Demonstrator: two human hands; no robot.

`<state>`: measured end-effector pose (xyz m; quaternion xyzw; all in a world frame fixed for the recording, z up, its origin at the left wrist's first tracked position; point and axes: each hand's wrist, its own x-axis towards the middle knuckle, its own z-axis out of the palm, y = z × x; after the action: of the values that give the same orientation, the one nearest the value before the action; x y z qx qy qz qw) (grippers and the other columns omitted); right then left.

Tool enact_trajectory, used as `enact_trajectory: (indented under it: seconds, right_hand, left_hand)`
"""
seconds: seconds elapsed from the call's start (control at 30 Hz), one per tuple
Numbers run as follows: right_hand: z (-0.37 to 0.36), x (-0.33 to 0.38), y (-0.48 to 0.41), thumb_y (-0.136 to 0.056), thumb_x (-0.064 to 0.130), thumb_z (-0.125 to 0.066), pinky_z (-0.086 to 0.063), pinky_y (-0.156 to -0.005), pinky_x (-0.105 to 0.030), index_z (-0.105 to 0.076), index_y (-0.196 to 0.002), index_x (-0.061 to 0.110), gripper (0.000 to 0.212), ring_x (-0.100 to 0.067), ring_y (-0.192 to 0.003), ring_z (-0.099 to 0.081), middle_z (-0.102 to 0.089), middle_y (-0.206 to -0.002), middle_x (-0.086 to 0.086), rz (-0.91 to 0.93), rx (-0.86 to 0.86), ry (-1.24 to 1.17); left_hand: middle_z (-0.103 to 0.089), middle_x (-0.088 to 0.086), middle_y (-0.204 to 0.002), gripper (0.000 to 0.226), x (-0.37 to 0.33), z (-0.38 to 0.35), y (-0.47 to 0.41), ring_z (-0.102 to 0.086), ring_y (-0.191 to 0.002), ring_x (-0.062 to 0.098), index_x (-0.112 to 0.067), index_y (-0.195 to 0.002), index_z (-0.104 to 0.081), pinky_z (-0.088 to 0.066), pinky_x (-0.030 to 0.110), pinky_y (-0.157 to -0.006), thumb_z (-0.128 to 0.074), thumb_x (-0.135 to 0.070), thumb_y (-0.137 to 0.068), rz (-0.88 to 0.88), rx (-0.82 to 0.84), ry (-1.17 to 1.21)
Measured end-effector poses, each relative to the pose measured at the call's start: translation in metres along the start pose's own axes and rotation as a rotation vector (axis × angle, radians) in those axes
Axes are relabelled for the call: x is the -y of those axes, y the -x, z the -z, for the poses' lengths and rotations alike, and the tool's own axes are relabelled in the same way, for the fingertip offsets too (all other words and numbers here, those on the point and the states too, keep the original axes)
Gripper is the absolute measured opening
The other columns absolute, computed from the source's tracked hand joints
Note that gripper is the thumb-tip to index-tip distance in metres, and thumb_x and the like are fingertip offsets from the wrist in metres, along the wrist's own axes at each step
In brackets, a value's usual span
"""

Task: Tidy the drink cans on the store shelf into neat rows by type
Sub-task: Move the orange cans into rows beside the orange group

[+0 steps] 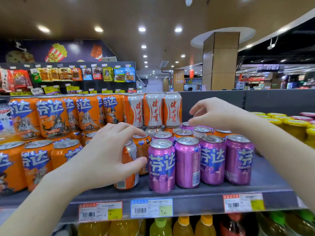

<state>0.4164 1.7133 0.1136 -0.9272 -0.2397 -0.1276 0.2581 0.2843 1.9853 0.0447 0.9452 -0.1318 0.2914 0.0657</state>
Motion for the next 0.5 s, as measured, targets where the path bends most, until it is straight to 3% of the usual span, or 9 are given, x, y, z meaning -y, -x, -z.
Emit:
enact_trajectory:
  seconds: [0.17,0.27,0.37,0.5]
  right_hand:
    - [0.018,-0.034,0.034,-0.082,0.044,-0.076,-0.053,-0.079,-0.027,-0.066,-0.117,0.033,0.038,-0.005,-0.095,-0.066,-0.068,-0.105,0.015,-0.056,-0.026,0.023]
    - [0.024,-0.057,0.047,-0.079,0.053,-0.077,-0.054,-0.083,-0.030,-0.059,-0.123,0.036,0.051,-0.008,-0.102,-0.063,-0.063,-0.117,0.011,-0.123,0.042,0.039]
    - [0.023,-0.076,0.060,-0.077,0.054,-0.079,-0.049,-0.083,-0.025,-0.050,-0.135,0.039,0.067,-0.006,-0.109,-0.057,-0.055,-0.129,0.013,-0.150,0.130,0.008]
    - [0.011,-0.091,0.072,-0.074,0.046,-0.085,-0.052,-0.077,-0.025,-0.043,-0.140,0.042,0.079,-0.007,-0.107,-0.059,-0.053,-0.129,0.010,-0.190,0.064,-0.136]
  left_hand:
    - [-0.053,-0.028,-0.125,0.063,-0.028,-0.013,-0.012,-0.048,-0.117,0.000,-0.045,-0.130,-0.052,-0.040,0.031,-0.103,-0.049,-0.078,-0.076,-0.076,-0.016,0.020]
    - [-0.048,-0.030,-0.111,0.070,-0.037,-0.024,-0.023,-0.048,-0.104,-0.001,-0.045,-0.132,-0.050,-0.043,0.032,-0.098,-0.044,-0.083,-0.074,-0.081,0.006,0.012]
    - [-0.054,-0.023,-0.120,0.074,-0.042,-0.031,-0.031,-0.053,-0.111,0.002,-0.044,-0.135,-0.048,-0.046,0.034,-0.100,-0.046,-0.085,-0.073,-0.057,0.008,0.011]
    - [-0.055,-0.020,-0.121,0.075,-0.043,-0.036,-0.031,-0.058,-0.109,0.005,-0.046,-0.134,-0.047,-0.047,0.036,-0.097,-0.044,-0.087,-0.071,-0.016,-0.015,-0.037]
